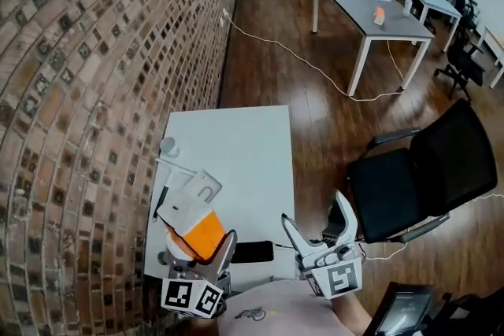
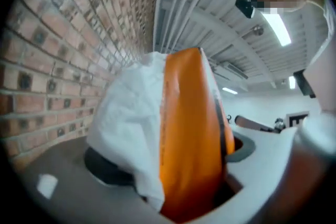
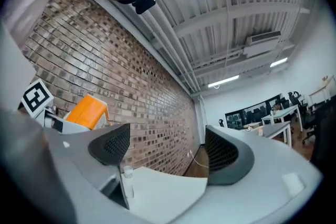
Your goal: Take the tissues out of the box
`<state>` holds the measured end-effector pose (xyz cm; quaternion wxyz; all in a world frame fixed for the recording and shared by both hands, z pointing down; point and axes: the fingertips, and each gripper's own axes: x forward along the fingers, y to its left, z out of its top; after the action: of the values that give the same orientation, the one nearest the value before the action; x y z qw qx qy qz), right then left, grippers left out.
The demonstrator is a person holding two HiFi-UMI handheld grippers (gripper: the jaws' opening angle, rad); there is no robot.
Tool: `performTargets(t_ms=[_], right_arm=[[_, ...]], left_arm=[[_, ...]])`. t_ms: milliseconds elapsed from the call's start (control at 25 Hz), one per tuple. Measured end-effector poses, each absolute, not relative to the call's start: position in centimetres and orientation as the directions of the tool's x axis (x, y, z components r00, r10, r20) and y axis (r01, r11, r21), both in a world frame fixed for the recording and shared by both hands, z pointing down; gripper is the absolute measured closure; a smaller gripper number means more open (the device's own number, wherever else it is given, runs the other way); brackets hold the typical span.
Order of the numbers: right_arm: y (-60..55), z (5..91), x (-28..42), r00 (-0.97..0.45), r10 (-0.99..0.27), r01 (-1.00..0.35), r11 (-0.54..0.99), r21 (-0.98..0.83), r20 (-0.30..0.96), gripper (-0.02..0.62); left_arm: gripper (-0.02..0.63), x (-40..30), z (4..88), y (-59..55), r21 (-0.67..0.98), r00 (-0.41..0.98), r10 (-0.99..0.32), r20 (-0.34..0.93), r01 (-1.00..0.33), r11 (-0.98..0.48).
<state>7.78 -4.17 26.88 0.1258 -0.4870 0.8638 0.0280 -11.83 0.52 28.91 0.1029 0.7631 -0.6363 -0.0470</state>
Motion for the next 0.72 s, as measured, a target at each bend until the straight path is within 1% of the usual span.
performTargets(t_ms=[120,200,360,720], right_arm=[[-2.6,24.4,7.6,-0.49,-0.818,-0.843,0.532,-0.074,-0.3,0.158],[-1.5,23.8,7.3,-0.495,-0.809,-0.843,0.535,-0.047,-0.317,0.158],[0.0,23.0,6.8,-0.499,-0.8,-0.848,0.53,-0.004,-0.332,0.158],[2.7,21.4,6.6,-0.502,-0.774,-0.841,0.541,0.009,-0.386,0.158]], left_arm=[[0.109,-10.8,23.4,3.2,0.134,0.192,-0.977,-0.09,-0.97,-0.202],[0.109,-10.7,21.9,4.7,0.104,0.183,-0.974,-0.136,-0.975,-0.197],[0.109,-11.0,21.5,6.4,0.122,0.173,-0.971,-0.162,-0.973,-0.194],[0.109,-11.3,21.2,8.2,0.132,0.18,-0.964,-0.196,-0.969,-0.208]])
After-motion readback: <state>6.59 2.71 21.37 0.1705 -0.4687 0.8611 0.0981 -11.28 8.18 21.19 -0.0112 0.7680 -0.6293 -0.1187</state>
